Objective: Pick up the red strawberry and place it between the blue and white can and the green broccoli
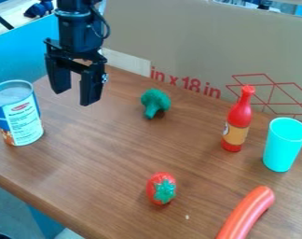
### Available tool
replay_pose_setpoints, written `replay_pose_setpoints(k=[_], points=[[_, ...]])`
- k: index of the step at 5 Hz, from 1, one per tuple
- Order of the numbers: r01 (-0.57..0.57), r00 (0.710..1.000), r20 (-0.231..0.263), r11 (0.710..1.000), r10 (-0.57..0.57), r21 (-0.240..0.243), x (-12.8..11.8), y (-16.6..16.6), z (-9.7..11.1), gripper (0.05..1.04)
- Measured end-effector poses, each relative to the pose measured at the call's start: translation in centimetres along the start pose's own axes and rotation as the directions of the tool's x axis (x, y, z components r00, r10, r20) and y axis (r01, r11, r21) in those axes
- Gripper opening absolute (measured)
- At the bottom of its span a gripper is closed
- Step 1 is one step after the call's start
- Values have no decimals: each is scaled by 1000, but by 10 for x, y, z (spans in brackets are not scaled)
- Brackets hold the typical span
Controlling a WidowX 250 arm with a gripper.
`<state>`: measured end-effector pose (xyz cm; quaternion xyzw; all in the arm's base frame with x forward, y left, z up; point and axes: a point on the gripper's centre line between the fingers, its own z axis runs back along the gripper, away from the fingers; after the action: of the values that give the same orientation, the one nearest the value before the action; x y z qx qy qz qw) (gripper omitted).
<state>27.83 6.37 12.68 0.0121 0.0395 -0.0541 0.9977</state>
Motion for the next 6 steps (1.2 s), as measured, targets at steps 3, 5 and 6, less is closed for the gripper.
replay_pose_setpoints(k=[3,5,6], points=[[464,885,-27,885,-465,-35,-17,-26,-44,1001],[742,668,-28,668,-744,-48,-37,-30,-55,1001],[829,557,16,556,-830,-62,-37,-37,-57,1001]])
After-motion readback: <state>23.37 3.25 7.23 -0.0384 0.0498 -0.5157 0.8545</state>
